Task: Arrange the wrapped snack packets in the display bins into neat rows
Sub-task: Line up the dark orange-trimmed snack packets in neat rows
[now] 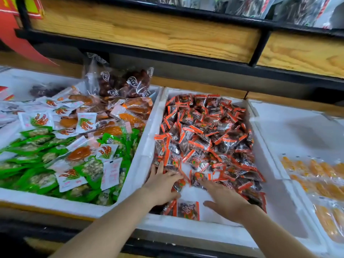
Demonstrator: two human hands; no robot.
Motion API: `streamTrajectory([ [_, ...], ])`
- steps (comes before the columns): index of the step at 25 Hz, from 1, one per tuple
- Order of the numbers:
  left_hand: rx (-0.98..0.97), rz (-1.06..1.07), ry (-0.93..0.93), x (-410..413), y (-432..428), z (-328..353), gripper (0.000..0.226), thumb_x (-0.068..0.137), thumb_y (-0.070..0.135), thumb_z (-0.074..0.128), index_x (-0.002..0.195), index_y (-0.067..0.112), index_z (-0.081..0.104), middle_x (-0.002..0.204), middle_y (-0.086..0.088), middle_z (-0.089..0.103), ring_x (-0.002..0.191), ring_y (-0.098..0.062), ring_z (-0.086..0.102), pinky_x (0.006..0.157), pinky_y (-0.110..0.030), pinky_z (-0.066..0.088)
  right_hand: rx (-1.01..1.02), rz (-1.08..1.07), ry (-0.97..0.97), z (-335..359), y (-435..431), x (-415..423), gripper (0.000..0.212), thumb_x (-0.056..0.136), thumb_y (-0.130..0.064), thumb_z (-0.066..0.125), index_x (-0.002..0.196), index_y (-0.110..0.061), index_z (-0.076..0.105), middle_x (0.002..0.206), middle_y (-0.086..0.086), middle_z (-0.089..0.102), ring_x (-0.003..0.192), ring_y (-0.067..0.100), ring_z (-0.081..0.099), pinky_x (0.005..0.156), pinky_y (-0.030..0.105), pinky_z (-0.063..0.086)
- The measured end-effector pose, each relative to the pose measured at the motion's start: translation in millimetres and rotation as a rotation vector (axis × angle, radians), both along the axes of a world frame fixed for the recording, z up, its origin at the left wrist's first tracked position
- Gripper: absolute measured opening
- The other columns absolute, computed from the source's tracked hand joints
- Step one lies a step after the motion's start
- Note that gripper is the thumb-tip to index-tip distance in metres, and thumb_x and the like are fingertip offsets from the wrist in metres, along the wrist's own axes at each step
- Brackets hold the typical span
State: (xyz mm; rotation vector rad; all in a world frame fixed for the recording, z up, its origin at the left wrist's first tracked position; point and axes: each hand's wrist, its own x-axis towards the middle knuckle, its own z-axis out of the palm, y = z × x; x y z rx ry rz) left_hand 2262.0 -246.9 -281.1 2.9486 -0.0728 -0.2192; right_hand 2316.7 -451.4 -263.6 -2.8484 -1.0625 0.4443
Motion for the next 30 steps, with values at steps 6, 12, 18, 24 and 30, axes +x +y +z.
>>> streamTrajectory([
  [6,-0.135,0.13,-0.258,6.0,-10.0,-8.1,0.054,0.087,0.039,0.059,0.134,0.026,0.034,0.124,0.009,0.058,0.126,-0.028,0.032,0.112,-0.059,0.01,0.048,-0.253,-0.146,-5.9,26.7,9.6,0.057,0.096,-0.037,0.048,0.146,-0.024,0.025,0.139,0.006,0.035,0.115,0.024,0.05,0.095,0.038,0.044],
  [12,0.029,0.15,-0.294,10.7,-14.8,-7.3,0.043,0.091,0.056,0.048,0.124,0.029,0.053,0.12,0.011,0.06,0.119,-0.018,0.037,0.093,-0.042,0.026,0.27,-0.379,-0.08,-20.5,27.9,21.8,0.071,0.079,-0.047,0.069,0.137,-0.022,0.037,0.132,-0.001,0.044,0.117,0.019,0.047,0.09,0.033,0.046],
  [18,-0.298,0.296,-0.682,6.3,-13.4,3.6,0.024,0.098,0.037,0.045,0.109,0.016,0.043,0.095,0.0,0.061,0.089,-0.023,0.061,0.062,-0.03,0.038,0.304,-0.403,-0.094,-17.3,26.9,17.9,0.047,0.073,-0.047,0.074,0.102,-0.022,0.047,0.1,-0.003,0.055,0.092,0.016,0.051,0.071,0.029,0.045],
  [24,-0.837,0.368,-0.533,10.4,-9.5,5.7,0.03,0.097,0.026,0.051,0.123,0.012,0.046,0.102,-0.005,0.066,0.082,-0.021,0.066,0.08,-0.042,0.052,1.003,-0.542,0.128,-4.7,29.4,11.6,0.028,0.083,-0.03,0.069,0.106,-0.016,0.061,0.084,-0.002,0.063,0.087,0.012,0.06,0.065,0.011,0.041],
  [30,-0.895,0.385,-0.526,4.4,-10.7,16.6,0.004,0.098,0.019,0.05,0.096,0.02,0.047,0.078,0.015,0.055,0.066,0.009,0.054,0.06,-0.005,0.039,1.004,-0.372,0.003,22.6,25.6,5.6,0.015,0.074,-0.024,0.077,0.076,-0.03,0.064,0.063,-0.012,0.068,0.066,0.002,0.064,0.068,0.02,0.049],
])
